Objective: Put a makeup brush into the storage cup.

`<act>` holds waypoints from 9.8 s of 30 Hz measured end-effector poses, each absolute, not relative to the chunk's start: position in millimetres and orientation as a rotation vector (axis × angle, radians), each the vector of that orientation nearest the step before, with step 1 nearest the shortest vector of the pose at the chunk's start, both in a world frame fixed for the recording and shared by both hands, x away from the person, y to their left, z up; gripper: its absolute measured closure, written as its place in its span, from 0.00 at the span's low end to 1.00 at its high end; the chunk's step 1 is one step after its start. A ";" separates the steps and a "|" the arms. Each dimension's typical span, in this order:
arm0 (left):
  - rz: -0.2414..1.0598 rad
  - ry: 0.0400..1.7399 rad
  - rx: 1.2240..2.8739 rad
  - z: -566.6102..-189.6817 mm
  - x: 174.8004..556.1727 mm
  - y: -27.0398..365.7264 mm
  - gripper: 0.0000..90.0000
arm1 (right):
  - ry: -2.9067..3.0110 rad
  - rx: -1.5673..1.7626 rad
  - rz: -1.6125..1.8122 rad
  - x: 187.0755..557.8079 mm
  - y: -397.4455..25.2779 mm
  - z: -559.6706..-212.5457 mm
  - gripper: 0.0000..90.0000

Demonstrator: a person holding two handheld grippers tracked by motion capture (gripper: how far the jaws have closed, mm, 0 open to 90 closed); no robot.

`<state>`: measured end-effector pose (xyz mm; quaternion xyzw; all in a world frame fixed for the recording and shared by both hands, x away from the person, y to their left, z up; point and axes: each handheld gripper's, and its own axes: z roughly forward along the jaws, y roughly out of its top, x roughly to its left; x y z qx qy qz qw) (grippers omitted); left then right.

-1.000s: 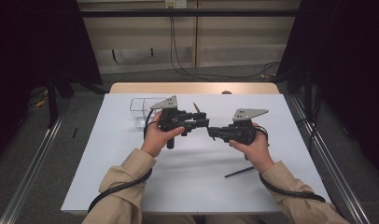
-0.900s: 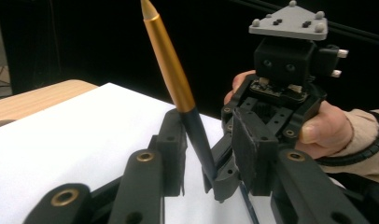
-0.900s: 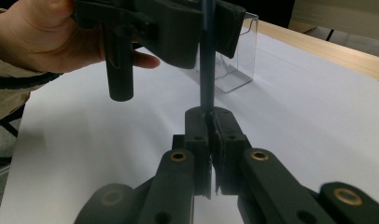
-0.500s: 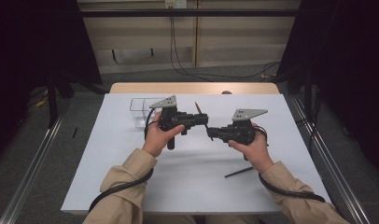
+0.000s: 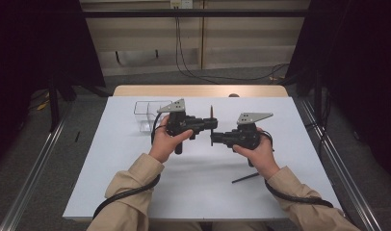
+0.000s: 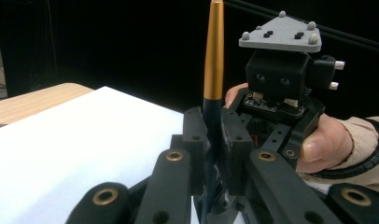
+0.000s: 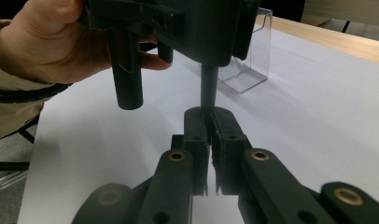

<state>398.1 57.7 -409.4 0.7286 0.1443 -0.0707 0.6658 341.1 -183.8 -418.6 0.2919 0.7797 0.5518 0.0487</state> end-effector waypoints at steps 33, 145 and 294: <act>-0.091 0.323 1.669 -397.4 398.4 70.2 0.92 | 2.291 0.866 1.640 333.5 -200.3 -419.4 0.17; 0.082 0.413 1.675 -384.7 399.0 116.9 0.92 | 2.150 0.869 1.610 256.1 -315.5 -440.1 0.01; 0.434 0.791 1.639 -415.8 454.7 151.3 0.69 | 2.183 0.806 1.612 256.6 -311.2 -438.7 0.01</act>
